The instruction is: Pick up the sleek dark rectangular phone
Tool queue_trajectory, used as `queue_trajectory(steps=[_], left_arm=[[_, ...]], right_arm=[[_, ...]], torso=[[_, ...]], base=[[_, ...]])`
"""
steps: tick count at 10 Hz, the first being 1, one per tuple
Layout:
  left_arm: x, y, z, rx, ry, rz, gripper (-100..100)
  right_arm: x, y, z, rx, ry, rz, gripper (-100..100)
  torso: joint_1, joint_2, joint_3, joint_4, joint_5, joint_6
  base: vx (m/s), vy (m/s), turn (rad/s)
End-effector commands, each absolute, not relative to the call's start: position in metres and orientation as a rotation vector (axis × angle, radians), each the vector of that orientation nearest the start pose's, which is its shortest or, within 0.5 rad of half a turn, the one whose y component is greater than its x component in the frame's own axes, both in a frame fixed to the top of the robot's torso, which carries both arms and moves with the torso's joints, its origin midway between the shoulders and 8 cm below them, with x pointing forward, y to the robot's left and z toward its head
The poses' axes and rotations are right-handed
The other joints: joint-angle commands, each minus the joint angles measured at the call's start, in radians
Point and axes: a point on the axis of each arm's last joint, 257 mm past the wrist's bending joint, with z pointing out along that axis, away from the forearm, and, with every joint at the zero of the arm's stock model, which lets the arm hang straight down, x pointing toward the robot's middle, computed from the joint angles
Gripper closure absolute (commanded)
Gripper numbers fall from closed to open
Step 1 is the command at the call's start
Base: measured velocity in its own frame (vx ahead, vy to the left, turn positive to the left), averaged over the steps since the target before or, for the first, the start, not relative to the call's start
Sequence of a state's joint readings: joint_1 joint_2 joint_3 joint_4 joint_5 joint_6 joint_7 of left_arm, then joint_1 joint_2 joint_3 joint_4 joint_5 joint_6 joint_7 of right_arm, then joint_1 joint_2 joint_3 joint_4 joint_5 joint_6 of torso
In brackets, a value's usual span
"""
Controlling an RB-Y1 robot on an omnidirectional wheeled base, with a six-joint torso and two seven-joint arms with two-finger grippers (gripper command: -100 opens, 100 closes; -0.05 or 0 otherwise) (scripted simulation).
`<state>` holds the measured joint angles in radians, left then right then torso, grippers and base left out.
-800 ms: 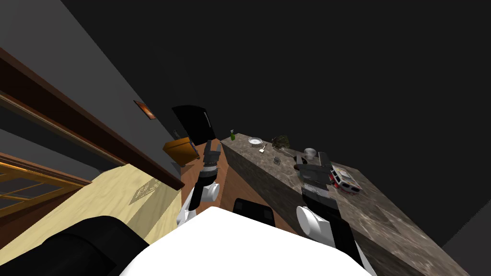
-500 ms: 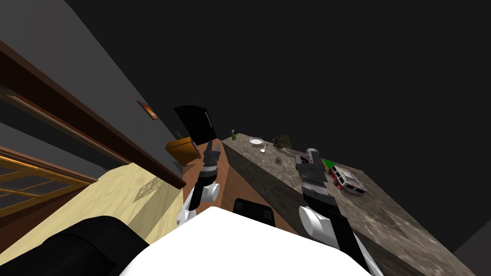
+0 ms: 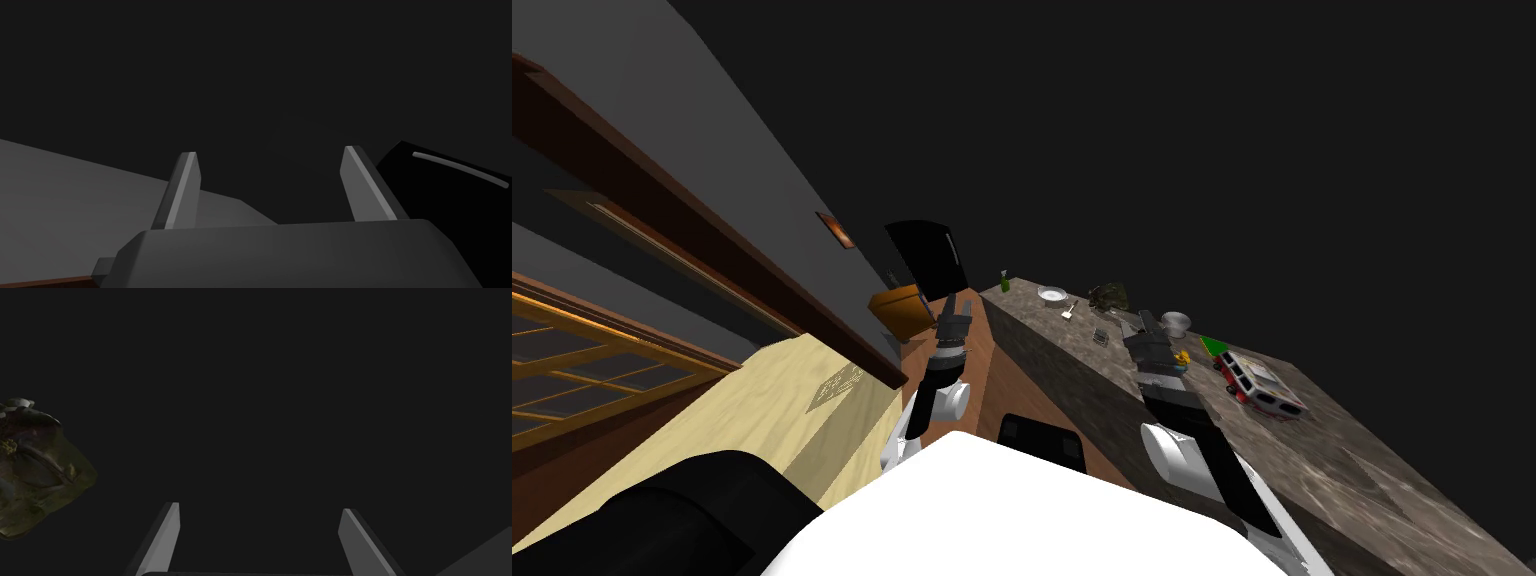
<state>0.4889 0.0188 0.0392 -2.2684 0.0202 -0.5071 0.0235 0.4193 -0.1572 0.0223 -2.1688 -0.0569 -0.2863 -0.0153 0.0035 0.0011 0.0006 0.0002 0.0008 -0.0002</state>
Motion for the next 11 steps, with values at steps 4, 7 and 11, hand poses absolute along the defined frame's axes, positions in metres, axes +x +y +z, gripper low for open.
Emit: queue_trajectory(steps=[4,7,11], left_arm=[[0.343,0.292,0.025,-0.656,0.601,-1.303,0],[0.343,0.292,0.025,-0.656,0.601,-1.304,0],[0.343,0.292,0.025,-0.656,0.601,-1.304,0]], right_arm=[[0.433,-0.276,-0.064,0.781,1.019,1.217,-100],[0.446,-0.280,-0.076,0.793,1.082,1.166,-100],[0.470,-0.290,-0.093,0.800,1.186,1.068,-100]], torso=[[-0.001,-0.001,-0.001,0.000,0.000,0.000],[0.000,-0.001,0.000,0.000,0.000,0.000],[-0.001,0.000,0.000,0.000,0.000,0.000]], base=[[-0.005,0.048,0.052],[-0.009,0.043,0.048],[-0.010,0.040,0.064]])
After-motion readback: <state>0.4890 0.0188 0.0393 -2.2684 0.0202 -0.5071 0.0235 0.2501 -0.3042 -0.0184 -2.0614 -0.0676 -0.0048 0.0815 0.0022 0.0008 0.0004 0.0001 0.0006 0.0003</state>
